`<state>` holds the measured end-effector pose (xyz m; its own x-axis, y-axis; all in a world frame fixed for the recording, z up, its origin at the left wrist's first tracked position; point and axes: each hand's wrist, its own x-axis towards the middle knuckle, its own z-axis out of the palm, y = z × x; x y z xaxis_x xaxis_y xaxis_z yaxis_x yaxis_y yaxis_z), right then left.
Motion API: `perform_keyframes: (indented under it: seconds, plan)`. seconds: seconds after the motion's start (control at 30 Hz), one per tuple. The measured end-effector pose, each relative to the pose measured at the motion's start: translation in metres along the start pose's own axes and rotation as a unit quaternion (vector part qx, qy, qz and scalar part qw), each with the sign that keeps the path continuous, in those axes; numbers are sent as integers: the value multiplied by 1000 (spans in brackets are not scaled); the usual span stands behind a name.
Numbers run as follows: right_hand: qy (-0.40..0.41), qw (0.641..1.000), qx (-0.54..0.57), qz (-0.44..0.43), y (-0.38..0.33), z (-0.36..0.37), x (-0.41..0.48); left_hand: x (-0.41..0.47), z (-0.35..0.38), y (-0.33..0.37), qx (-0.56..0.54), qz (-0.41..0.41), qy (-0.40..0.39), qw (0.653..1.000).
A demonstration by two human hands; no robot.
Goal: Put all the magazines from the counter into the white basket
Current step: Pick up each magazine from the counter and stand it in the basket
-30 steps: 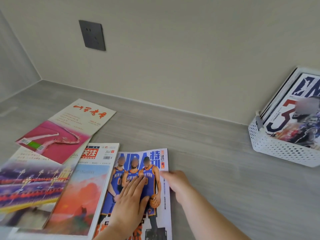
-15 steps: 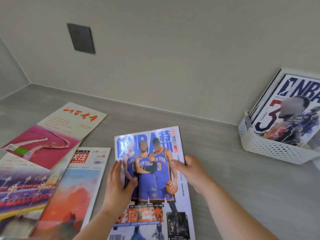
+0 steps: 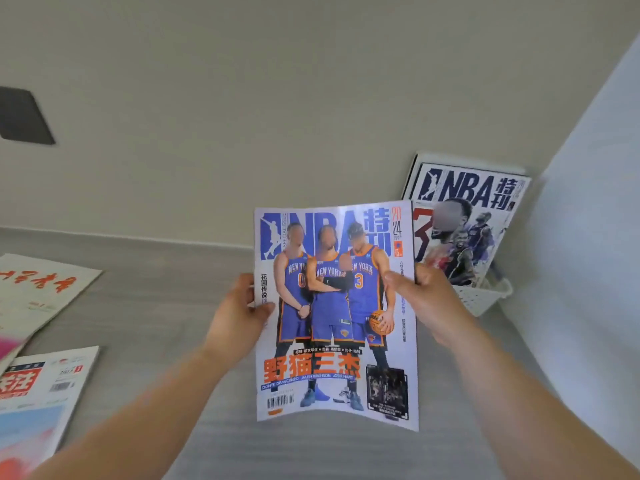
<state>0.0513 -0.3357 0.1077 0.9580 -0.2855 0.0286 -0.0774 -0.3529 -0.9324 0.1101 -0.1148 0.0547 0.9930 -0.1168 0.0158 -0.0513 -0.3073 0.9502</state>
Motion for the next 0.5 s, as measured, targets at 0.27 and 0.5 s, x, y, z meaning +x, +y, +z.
perform_keyframes:
  seconds: [0.27,0.5]
  plan:
    - [185,976,-99,-64,-9,-109,56,54,102,94,-39,132,7,991]
    - [159,962,-204,-89,1,-178,99,101,172,130,5,182,36,983]
